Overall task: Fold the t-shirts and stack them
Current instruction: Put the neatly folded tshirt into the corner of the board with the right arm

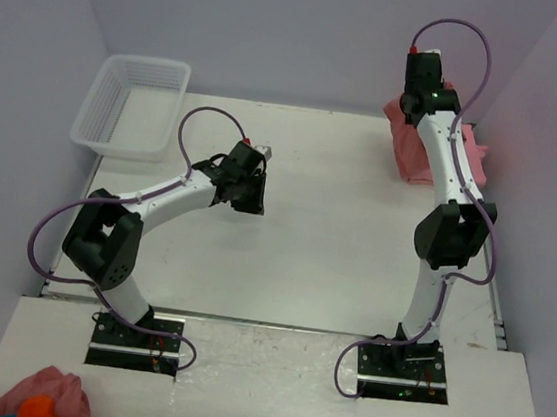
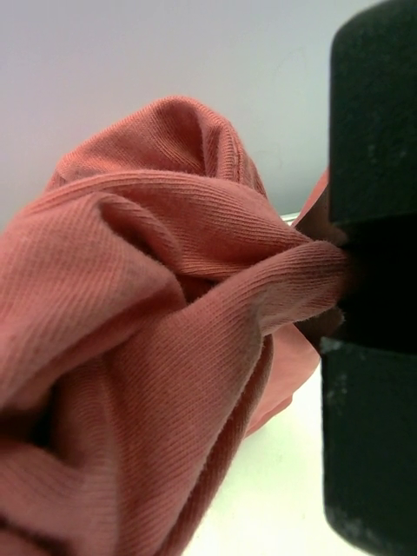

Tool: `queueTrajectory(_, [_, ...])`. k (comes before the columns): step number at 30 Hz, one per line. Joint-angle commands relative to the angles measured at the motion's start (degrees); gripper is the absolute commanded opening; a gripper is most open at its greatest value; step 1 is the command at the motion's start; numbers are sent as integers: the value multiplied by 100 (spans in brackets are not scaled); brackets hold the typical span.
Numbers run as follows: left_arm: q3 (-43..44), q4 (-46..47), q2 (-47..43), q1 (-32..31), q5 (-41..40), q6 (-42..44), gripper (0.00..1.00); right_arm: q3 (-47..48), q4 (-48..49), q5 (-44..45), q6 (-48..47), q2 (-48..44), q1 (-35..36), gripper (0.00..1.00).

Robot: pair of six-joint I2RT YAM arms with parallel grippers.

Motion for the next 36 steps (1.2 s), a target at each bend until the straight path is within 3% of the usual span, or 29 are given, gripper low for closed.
queueTrajectory(1, [-58,180,-135,-32,69,143,17,112,224,239,99,-402,-113,0])
queueTrajectory(13, [-190,136,-179,-32,131,205,17,297,364,318,144,38,-438,0])
queueTrajectory(28, [-234,-215,-320,-32,324,293,17,631,742,238,134,1627,-1034,0])
queueTrajectory(36, [-339,-233,-311,-32,465,214,16,1035,1216,380,-93,1998,-1273,0])
